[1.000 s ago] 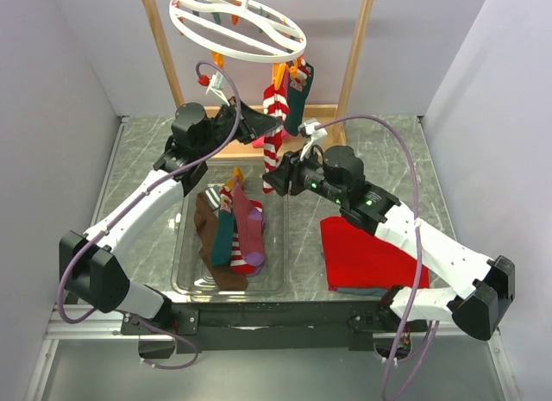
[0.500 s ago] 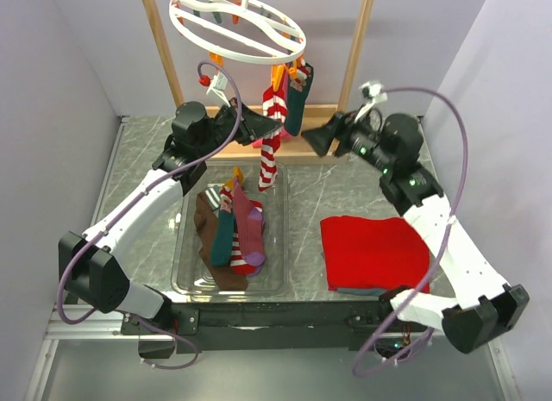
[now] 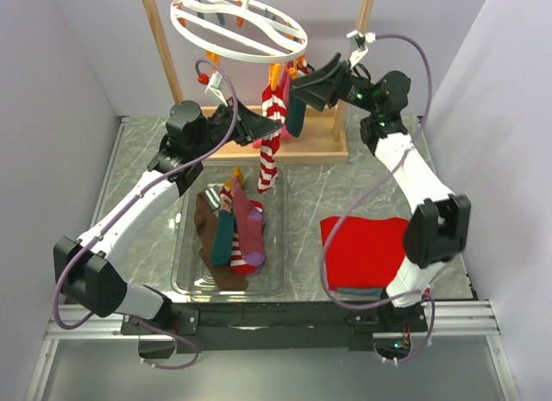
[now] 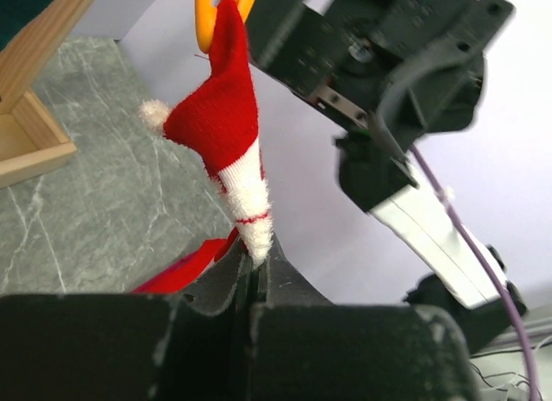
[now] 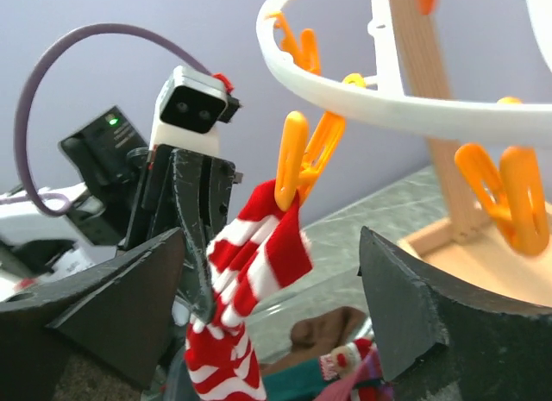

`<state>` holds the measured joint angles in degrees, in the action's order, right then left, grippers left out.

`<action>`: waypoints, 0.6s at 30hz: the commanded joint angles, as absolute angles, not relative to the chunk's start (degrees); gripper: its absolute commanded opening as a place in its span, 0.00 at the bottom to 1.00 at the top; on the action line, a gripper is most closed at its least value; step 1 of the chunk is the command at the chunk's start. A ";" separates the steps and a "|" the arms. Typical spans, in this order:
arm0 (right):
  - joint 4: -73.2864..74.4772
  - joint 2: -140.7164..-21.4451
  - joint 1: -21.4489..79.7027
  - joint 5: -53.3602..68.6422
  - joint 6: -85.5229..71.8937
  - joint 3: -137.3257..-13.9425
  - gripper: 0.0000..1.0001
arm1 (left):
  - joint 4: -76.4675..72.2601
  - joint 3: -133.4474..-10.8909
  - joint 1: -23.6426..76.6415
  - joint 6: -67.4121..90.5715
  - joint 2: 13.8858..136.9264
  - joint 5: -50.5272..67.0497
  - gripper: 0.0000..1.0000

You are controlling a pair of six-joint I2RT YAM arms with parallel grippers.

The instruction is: Remove the socks clipped to the hanger

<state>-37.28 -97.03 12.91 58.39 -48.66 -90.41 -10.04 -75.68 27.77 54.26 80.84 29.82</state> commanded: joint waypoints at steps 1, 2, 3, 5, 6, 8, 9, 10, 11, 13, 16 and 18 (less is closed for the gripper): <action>-56.68 -102.56 12.66 65.83 -62.48 -98.43 0.89 | -10.37 -76.99 28.12 55.19 78.57 35.42 0.02; -57.12 -103.61 12.66 66.09 -64.58 -100.70 0.89 | -10.63 -76.99 28.12 55.37 78.75 35.59 0.02; -57.04 -104.58 12.66 66.09 -64.86 -101.85 0.89 | -10.90 -76.99 28.12 55.46 78.92 36.12 0.02; -57.65 -106.78 12.74 66.01 -66.26 -104.14 0.89 | -11.34 -76.82 28.12 55.90 79.19 36.47 0.02; -57.66 -107.92 12.83 65.83 -66.36 -104.76 0.89 | -11.60 -76.82 28.12 56.16 79.28 36.82 0.02; -54.60 -108.54 13.09 64.87 -64.61 -106.25 0.89 | -12.04 -76.55 28.12 56.60 79.28 37.09 0.02; -51.88 -108.89 13.27 64.69 -63.47 -106.61 0.89 | -12.30 -76.38 28.04 56.69 79.19 37.09 0.02; -50.46 -108.90 13.71 64.43 -62.41 -106.96 0.89 | -12.39 -76.29 28.12 56.86 79.19 37.00 0.02; -48.97 -108.90 13.88 64.16 -60.14 -107.22 0.89 | -12.48 -76.20 28.12 56.95 79.02 37.09 0.02; -45.45 -108.72 14.50 62.85 -57.06 -107.40 0.88 | -12.48 -76.29 28.12 57.04 78.93 37.09 0.02; -45.09 -109.68 14.85 62.31 -57.21 -108.19 0.87 | -12.13 -76.29 28.12 56.95 78.66 37.09 0.01; -47.27 -110.47 15.12 62.23 -59.14 -108.37 0.86 | -12.13 -76.20 28.12 57.13 78.31 37.09 0.01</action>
